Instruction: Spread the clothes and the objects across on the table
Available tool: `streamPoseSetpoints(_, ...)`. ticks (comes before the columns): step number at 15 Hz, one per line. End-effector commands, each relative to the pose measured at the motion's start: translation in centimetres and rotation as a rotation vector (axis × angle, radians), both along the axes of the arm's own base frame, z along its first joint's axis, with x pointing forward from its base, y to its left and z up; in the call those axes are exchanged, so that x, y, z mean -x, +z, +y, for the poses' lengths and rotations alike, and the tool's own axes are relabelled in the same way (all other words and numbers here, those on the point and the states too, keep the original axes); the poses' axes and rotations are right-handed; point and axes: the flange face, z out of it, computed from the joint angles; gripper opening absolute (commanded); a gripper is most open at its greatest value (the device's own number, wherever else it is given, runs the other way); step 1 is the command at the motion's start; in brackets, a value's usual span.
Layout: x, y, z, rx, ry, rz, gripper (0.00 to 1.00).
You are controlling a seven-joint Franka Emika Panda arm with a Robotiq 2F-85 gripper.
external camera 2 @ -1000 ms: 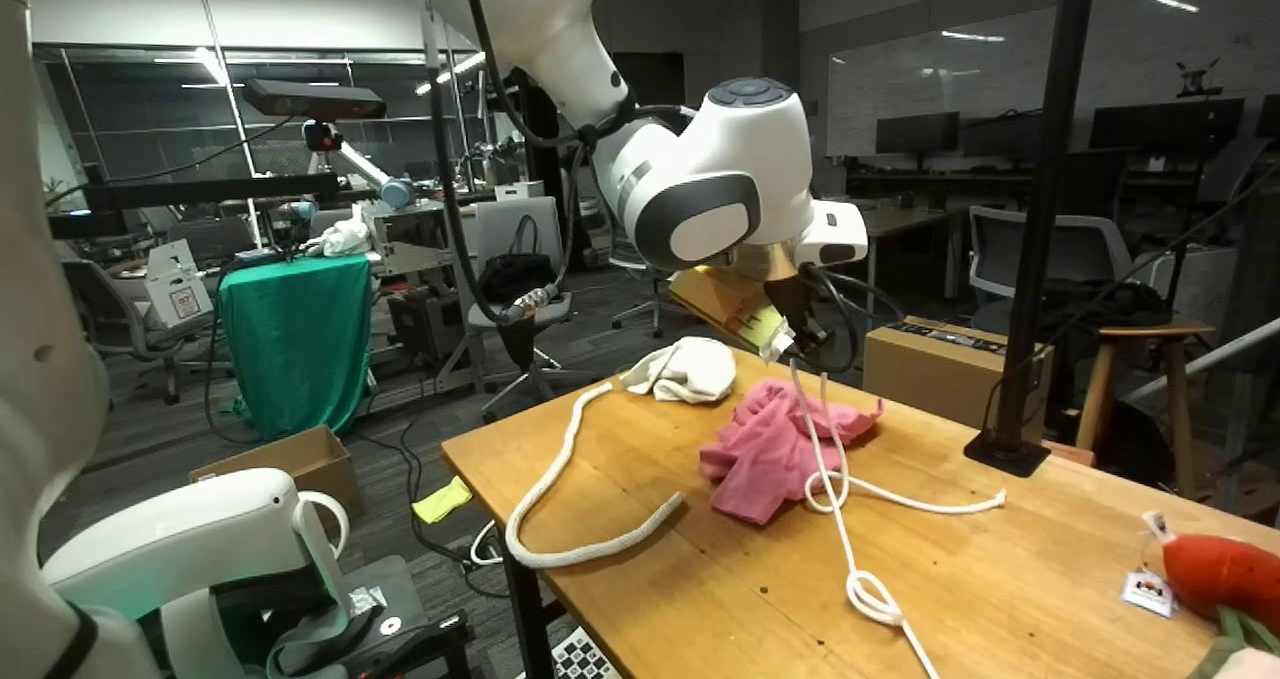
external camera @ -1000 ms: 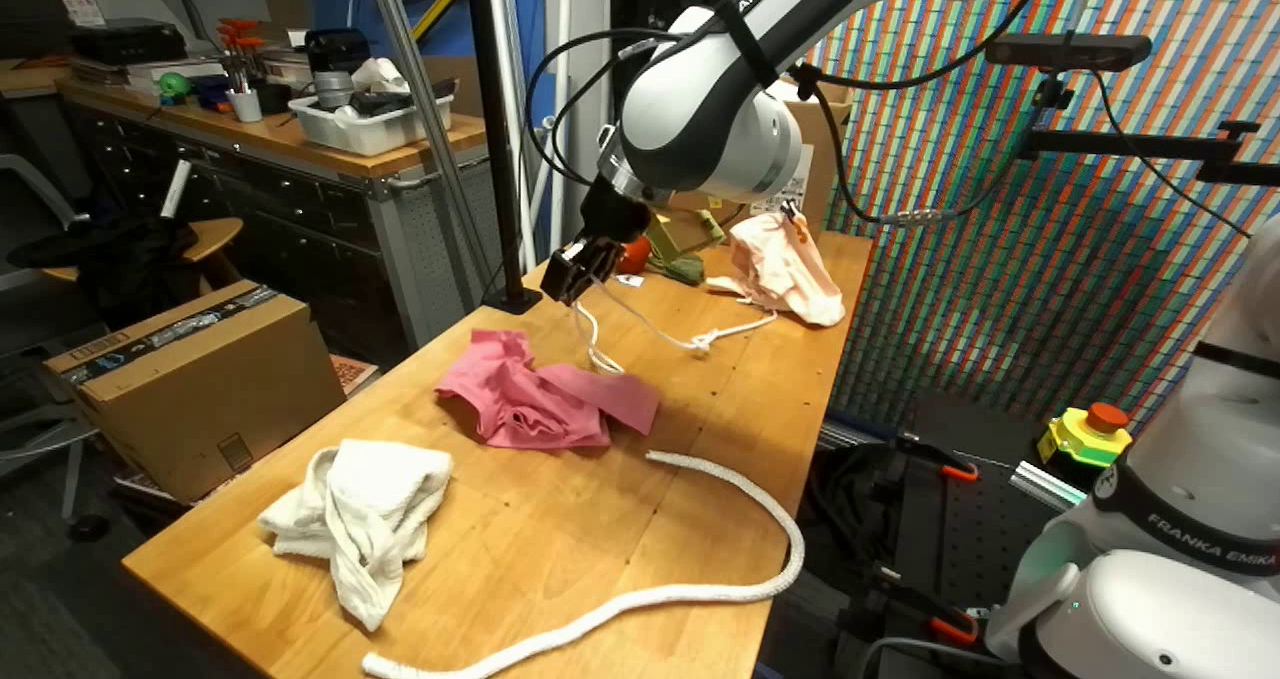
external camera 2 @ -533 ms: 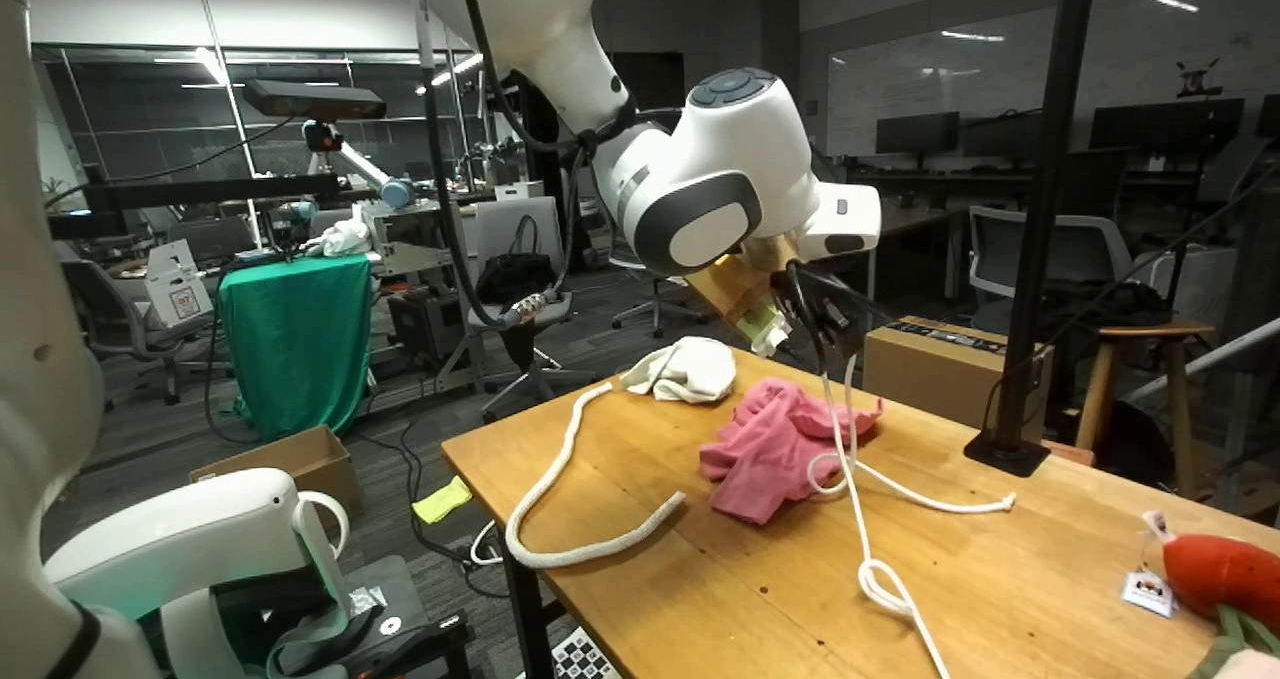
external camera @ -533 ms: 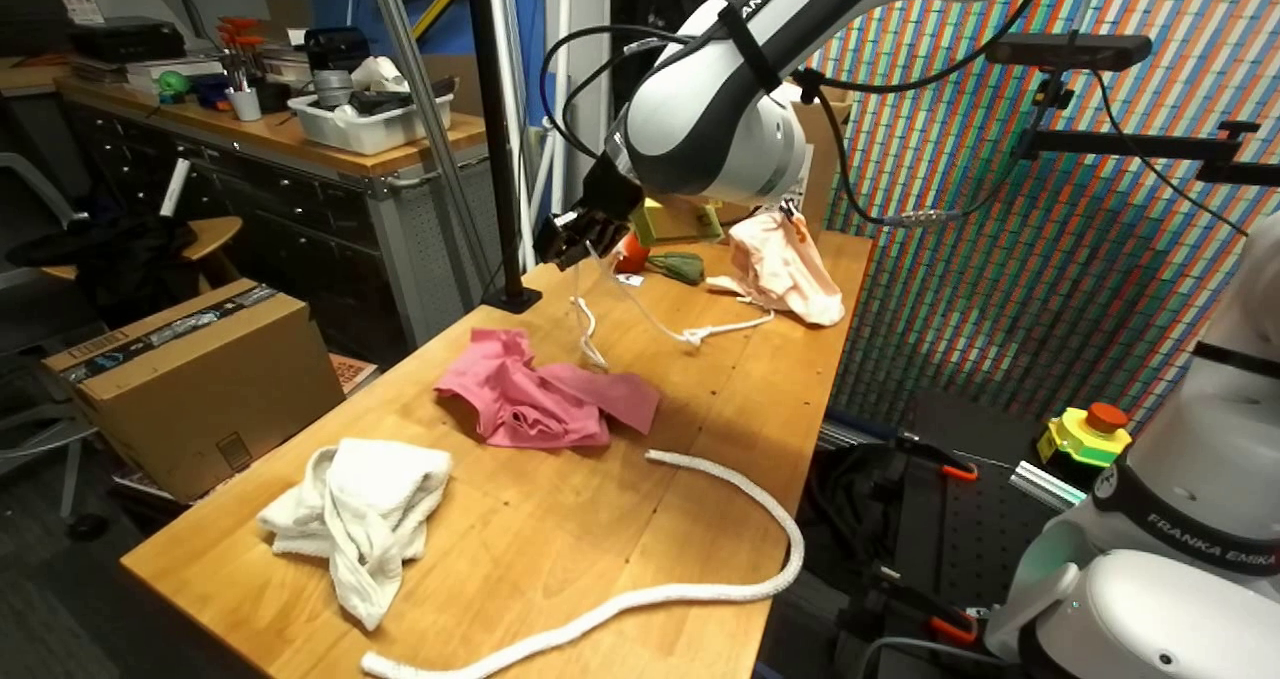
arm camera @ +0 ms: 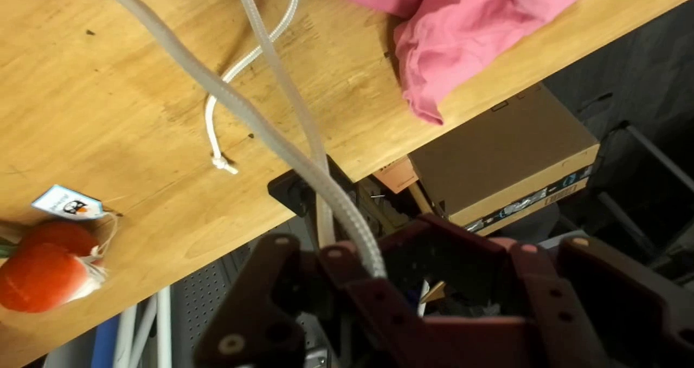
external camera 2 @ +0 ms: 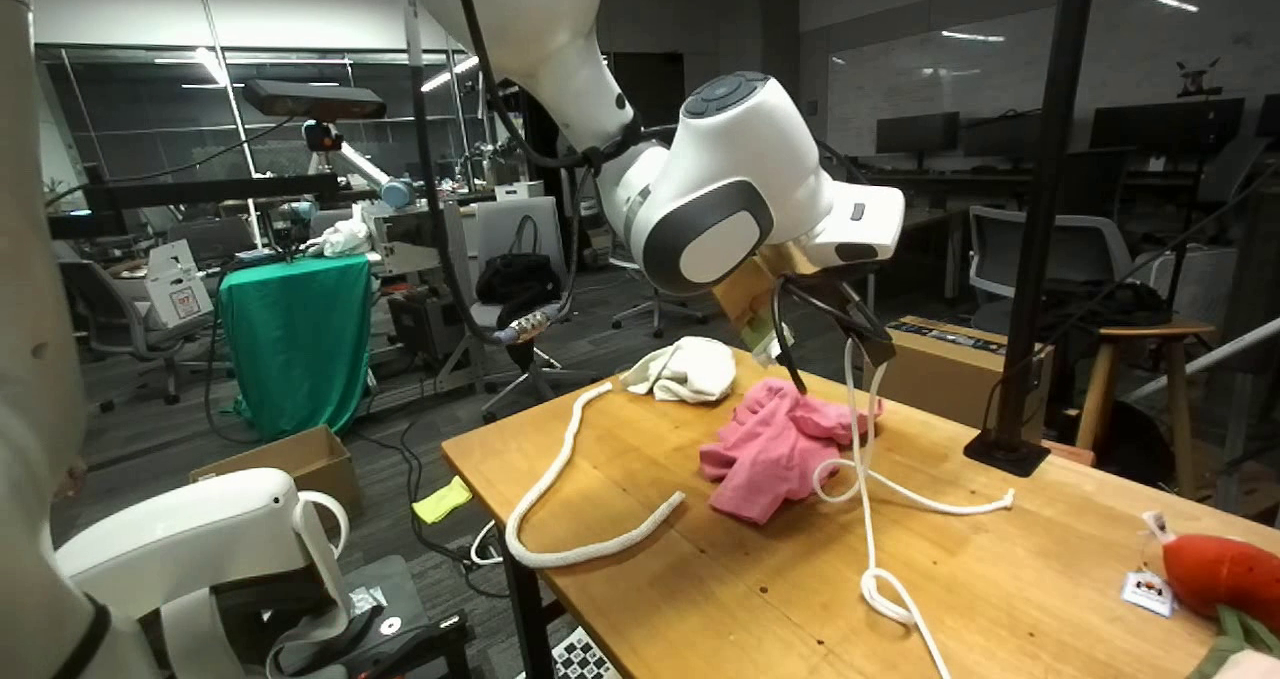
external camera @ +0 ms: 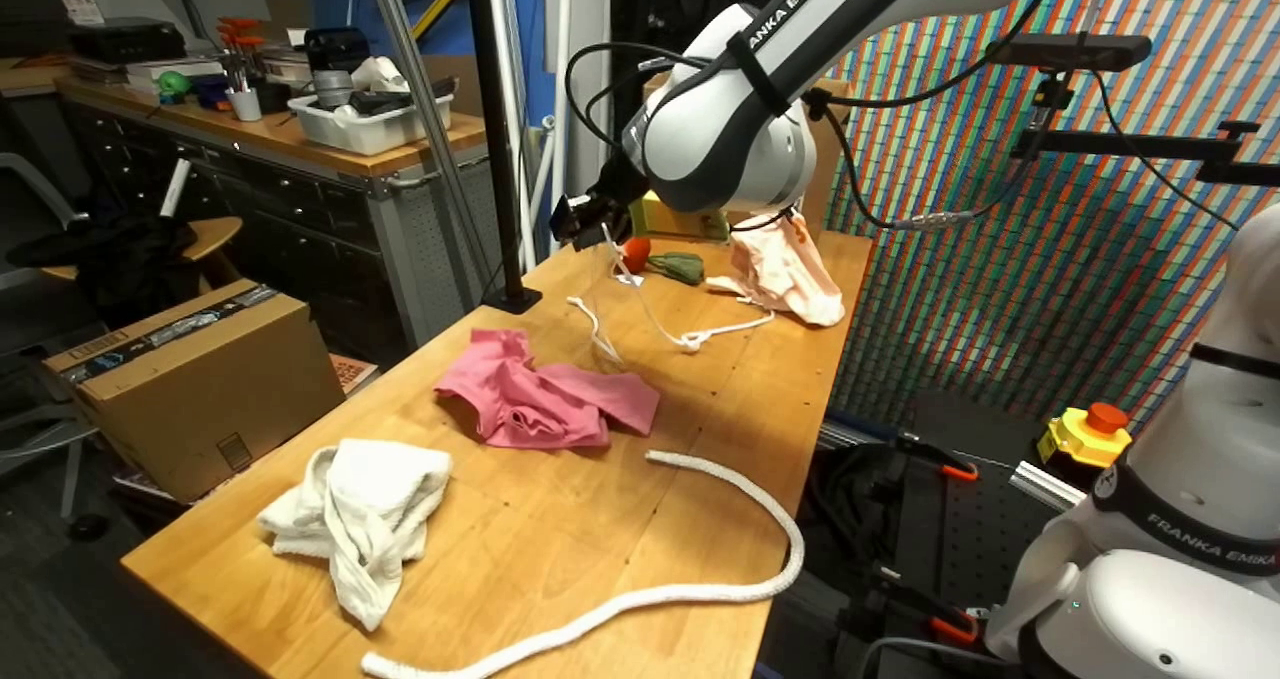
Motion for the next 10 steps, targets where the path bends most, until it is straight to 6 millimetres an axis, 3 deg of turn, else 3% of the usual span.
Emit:
streamPoseSetpoints(1, 0.6, 1.2, 0.9, 0.012, -0.038, -0.058, 0.02)
streamPoseSetpoints(4, 0.1, 1.4, 2.2, 0.024, -0.055, -0.085, 0.02)
streamPoseSetpoints(10, -1.7, 2.8, 7.3, 0.06, -0.078, -0.139, 0.02)
